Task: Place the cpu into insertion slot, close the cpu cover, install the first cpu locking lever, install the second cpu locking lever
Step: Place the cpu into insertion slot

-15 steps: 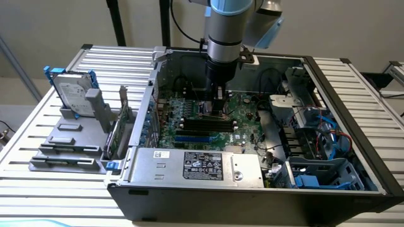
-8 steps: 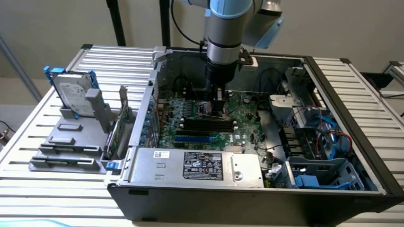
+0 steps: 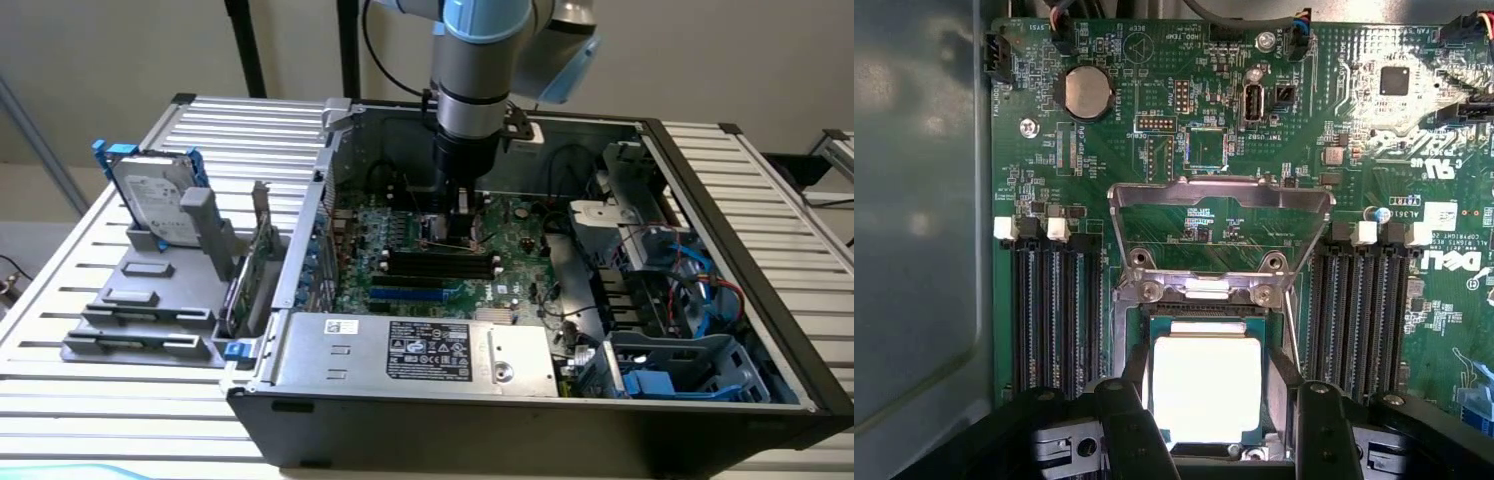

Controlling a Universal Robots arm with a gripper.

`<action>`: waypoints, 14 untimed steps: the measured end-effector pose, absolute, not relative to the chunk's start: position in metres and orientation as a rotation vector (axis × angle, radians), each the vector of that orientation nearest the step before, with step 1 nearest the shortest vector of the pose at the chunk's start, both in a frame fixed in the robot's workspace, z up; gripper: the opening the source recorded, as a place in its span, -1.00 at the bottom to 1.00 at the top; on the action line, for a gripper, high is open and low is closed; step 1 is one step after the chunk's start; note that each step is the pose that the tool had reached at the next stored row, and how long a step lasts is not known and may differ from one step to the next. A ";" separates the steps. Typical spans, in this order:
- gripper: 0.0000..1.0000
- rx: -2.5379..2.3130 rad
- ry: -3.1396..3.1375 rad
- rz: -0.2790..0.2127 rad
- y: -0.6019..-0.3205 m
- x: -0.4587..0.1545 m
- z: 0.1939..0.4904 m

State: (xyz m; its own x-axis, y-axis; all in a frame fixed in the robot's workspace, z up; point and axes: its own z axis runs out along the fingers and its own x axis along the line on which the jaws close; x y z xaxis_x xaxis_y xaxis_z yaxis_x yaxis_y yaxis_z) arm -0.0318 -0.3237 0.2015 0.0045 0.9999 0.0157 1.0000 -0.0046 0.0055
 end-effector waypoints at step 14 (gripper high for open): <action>0.08 -2.239 -2.195 -0.022 -0.323 -0.032 0.197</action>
